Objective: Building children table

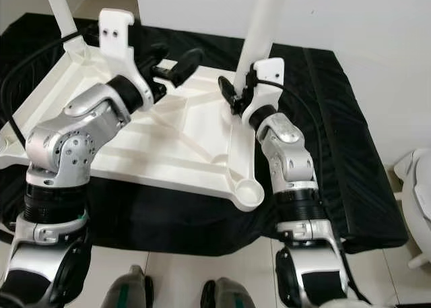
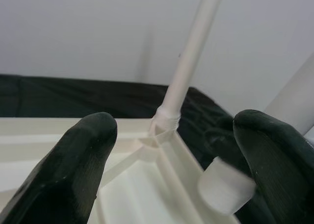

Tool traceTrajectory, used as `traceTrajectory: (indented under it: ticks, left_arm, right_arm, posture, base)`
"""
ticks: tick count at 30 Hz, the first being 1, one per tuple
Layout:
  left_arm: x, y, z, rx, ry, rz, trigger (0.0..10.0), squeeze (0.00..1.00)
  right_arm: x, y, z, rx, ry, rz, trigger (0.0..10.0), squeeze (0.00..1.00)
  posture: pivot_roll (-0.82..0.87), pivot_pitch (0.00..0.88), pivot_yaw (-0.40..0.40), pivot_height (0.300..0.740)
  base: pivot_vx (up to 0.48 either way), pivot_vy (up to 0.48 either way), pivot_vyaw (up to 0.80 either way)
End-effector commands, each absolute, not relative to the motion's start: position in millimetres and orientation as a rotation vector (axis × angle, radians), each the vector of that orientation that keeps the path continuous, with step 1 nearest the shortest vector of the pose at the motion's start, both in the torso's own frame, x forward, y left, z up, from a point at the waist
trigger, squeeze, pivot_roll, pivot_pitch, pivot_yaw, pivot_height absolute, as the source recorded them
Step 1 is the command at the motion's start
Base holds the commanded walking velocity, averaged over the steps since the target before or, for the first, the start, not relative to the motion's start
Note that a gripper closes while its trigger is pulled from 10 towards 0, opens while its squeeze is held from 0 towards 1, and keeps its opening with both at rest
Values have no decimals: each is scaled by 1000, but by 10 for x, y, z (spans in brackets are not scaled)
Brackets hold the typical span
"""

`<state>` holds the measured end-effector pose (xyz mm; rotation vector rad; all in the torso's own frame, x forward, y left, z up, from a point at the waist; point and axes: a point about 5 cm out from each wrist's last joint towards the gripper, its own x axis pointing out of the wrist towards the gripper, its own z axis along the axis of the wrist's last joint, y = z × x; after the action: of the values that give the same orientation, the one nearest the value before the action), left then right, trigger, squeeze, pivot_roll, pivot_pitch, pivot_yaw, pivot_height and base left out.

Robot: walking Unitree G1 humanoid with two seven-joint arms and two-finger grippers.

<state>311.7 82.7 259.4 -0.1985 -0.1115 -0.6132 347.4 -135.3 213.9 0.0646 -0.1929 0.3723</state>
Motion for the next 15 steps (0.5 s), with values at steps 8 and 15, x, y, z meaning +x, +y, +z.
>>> traceTrajectory:
  ticks: [8, 15]
  left_arm:
    - [3012, 837, 2271, -17, -98, -645, 10000, 0]
    - [2876, 764, 1996, 113, -40, -760, 10000, 0]
  right_arm:
    - [3449, -1438, 2146, 94, -229, 308, 10000, 0]
    - [3466, -1464, 2168, 85, -239, 297, 10000, 0]
  posture:
    - [21, 13, -55, 740]
    - [25, 18, -57, 740]
  base:
    - [0, 0, 0]
    - [0, 0, 0]
